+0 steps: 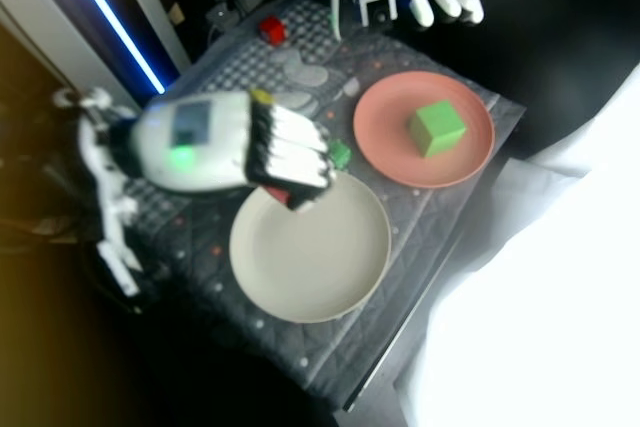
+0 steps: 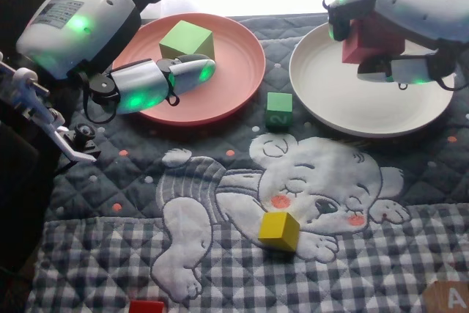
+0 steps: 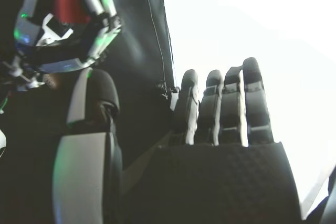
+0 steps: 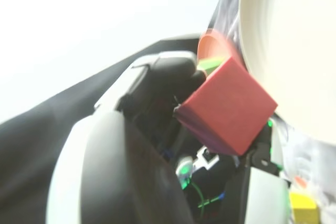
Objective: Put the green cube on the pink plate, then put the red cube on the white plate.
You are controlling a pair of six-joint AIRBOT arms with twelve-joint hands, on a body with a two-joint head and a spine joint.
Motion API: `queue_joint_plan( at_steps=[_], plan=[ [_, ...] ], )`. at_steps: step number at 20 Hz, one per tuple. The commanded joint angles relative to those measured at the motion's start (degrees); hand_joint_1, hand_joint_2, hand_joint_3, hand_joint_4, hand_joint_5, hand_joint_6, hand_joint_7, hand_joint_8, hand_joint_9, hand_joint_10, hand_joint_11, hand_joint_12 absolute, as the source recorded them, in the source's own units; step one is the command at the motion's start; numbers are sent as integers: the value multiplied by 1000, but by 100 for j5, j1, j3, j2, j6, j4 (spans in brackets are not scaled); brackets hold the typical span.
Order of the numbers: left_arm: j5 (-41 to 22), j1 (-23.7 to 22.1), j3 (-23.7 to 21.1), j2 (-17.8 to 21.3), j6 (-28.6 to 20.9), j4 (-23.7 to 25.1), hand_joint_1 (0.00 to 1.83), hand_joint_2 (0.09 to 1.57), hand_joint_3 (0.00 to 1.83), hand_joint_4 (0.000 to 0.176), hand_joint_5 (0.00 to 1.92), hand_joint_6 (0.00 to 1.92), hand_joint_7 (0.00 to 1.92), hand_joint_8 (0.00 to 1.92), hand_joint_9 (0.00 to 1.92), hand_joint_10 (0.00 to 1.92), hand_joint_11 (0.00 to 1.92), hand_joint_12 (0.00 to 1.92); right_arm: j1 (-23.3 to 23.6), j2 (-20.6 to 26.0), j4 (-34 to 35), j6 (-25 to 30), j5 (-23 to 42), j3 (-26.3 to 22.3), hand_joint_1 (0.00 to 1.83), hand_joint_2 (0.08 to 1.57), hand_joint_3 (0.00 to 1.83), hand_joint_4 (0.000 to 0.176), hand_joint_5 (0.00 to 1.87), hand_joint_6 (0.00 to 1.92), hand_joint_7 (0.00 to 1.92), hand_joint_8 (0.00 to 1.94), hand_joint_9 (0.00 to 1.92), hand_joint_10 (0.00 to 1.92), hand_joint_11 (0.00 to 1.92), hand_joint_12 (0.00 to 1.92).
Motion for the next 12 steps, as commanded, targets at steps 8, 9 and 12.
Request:
queue_joint_plan(
  at_steps=[8,9,12],
  plan=[
    [-802,-102,-21,17,-15,87,531,1142,0,36,260,4,172,3,84,5,0,194,126,-285,142,158,173,436,1266,1080,0,0,448,577,480,405,406,624,186,1387],
    [-804,-99,-23,17,-15,87,518,1136,0,31,267,4,181,3,94,6,0,231,119,-289,142,158,173,434,1265,1052,0,0,364,370,305,134,161,346,36,987],
    [-814,-92,-27,17,-15,87,527,1135,0,16,290,6,207,3,115,6,0,317,97,-289,142,160,173,405,998,961,0,4,183,57,84,2,5,31,0,152]
  ],
)
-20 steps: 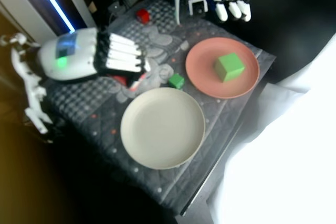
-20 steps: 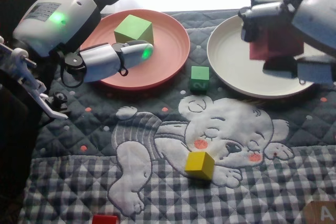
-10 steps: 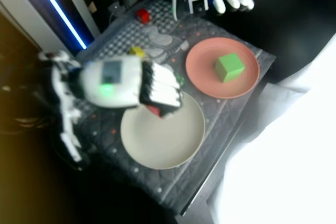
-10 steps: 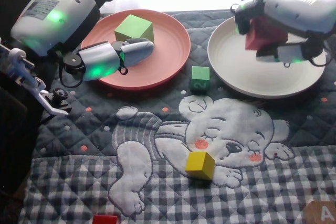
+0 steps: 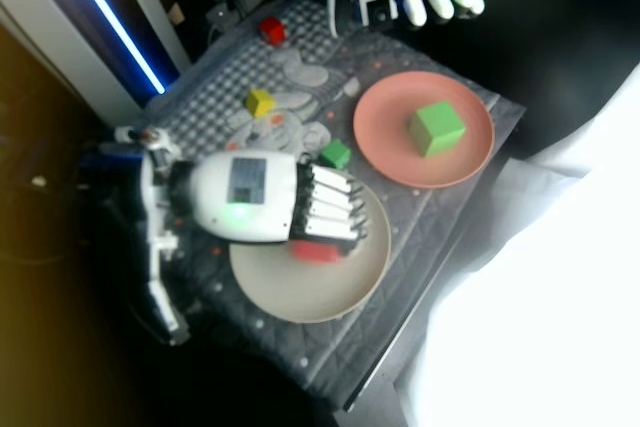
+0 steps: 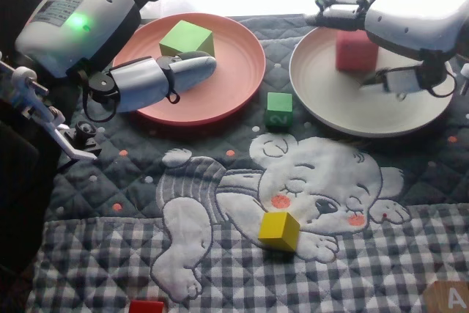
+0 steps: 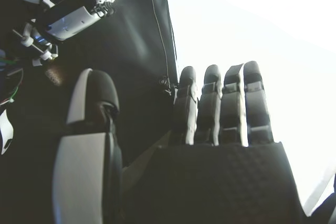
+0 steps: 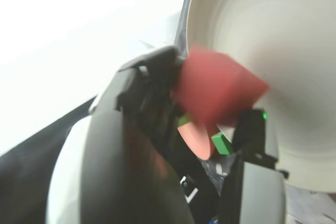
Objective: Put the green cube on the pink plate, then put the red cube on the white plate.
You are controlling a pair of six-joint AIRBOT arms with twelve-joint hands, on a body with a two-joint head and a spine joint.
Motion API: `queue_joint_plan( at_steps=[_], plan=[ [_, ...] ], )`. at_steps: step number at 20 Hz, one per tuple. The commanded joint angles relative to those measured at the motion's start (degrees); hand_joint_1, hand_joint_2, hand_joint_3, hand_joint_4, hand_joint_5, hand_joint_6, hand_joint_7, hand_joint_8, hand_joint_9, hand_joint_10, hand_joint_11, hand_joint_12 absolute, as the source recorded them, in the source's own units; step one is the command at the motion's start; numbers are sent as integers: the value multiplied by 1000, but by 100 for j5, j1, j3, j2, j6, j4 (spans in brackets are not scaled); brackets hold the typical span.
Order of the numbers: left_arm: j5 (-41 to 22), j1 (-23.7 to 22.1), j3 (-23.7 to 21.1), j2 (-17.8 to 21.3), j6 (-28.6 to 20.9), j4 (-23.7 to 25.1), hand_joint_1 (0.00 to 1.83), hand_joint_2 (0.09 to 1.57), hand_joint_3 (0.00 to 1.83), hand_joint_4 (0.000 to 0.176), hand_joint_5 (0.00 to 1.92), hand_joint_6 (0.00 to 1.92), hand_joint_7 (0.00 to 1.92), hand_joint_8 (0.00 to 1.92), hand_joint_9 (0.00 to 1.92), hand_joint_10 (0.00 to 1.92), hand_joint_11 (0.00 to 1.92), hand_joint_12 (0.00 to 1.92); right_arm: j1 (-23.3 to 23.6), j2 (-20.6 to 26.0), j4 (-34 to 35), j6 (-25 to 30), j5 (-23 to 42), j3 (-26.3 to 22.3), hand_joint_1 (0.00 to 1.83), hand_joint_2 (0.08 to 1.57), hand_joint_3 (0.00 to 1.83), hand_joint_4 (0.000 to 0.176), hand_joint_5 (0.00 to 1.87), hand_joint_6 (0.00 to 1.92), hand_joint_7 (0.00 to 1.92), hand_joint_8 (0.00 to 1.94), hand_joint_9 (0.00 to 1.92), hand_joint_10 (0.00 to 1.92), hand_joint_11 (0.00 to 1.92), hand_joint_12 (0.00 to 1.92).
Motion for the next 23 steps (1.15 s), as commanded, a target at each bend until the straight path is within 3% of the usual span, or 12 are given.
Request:
queue_joint_plan(
  at_steps=[1,2,5,6,9,11,13,16,18,19,20,23],
  plan=[
    [-761,-72,-22,20,-15,71,535,1136,0,14,296,7,213,4,118,6,0,308,66,37,142,7,-627,-12,948,940,0,38,158,33,36,0,0,5,0,94],
    [-769,-66,-24,21,-15,71,527,1136,1,15,300,8,216,4,120,6,0,301,65,50,142,7,-628,-38,911,920,0,61,146,20,6,0,0,0,0,21],
    [-840,-29,-50,45,-15,69,536,1133,0,9,286,0,200,1,110,0,0,347,38,234,141,6,-773,-254,814,905,0,41,83,0,0,0,0,0,0,0],
    [-889,-12,-76,71,-15,67,522,1126,0,17,279,1,185,1,92,1,0,290,-6,379,141,6,-981,-422,969,979,0,0,82,0,0,0,0,0,0,0],
    [-1116,69,-168,176,-15,48,541,1119,0,41,296,5,186,3,99,3,0,365,-181,761,141,5,-1726,-899,824,964,0,0,124,17,36,13,0,0,6,6],
    [-1406,143,-261,284,-15,31,611,1125,0,27,294,2,194,3,120,7,0,431,-383,1049,140,3,-2498,-1310,731,947,0,74,171,36,27,7,0,0,0,0],
    [-1652,177,-338,378,-15,30,643,1156,6,15,283,4,202,3,143,10,0,584,-562,1248,140,1,-3101,-1583,631,999,9,42,190,43,56,17,0,0,0,0],
    [-2237,279,-479,558,-15,31,601,1200,11,8,292,2,275,9,246,22,0,848,-909,1503,140,-7,-4202,-1980,849,1164,25,37,217,2,178,4,166,20,0,662],
    [-2670,320,-567,638,-15,35,563,1194,1,42,318,10,302,11,277,23,0,847,-1185,1634,139,-157,-4907,-2228,671,1252,37,54,249,13,227,11,200,19,0,601],
    [-2843,323,-596,659,-15,73,540,1187,0,23,308,5,311,12,285,23,0,848,-1291,1700,139,-378,-5183,-2380,638,1321,37,44,279,21,247,8,208,14,0,549],
    [-3037,323,-627,685,-15,132,503,1208,3,0,277,0,333,10,327,27,0,923,-1399,1755,139,-639,-5506,-2528,630,1335,35,77,272,16,243,4,227,19,0,539],
    [-3434,336,-749,771,-15,260,626,1185,0,0,177,2,311,1,369,3,18,937,-1698,1782,139,-716,-6247,-2663,620,1347,20,50,275,9,247,0,238,7,0,620]
  ],
)
